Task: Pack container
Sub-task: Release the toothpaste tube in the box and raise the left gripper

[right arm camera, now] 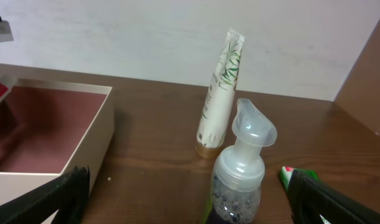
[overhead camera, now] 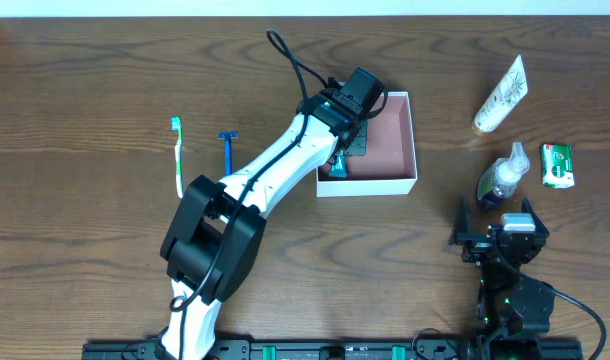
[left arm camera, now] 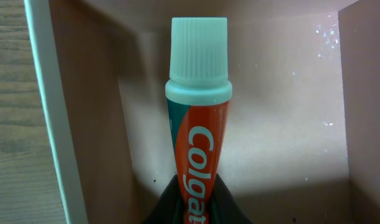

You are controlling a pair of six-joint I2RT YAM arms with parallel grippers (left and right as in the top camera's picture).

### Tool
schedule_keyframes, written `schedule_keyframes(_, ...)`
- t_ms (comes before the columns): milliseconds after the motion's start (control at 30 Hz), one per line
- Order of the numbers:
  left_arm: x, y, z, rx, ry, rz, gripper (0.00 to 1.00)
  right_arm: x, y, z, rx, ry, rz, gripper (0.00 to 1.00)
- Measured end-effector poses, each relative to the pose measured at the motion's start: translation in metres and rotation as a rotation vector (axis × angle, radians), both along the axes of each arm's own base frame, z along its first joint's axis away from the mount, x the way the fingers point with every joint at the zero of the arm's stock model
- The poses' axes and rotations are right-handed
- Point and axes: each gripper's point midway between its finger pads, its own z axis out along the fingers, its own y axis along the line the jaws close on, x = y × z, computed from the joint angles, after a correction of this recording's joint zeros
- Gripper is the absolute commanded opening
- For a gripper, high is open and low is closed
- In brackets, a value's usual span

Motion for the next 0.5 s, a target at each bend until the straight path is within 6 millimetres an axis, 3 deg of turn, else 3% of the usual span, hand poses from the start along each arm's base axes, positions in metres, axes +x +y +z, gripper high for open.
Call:
schedule_keyframes(433, 0.006, 0.011, -0.008, 0.063, -0.023, 0.036, 0.13, 0.000, 0.000, 0.000, 0.000, 0.000, 0.000, 0.99)
schedule_keyframes(500, 0.007, 0.012, -0.008, 0.066, -0.027, 0.043, 0.17, 0.000, 0.000, 0.000, 0.000, 0.000, 0.000, 0.99)
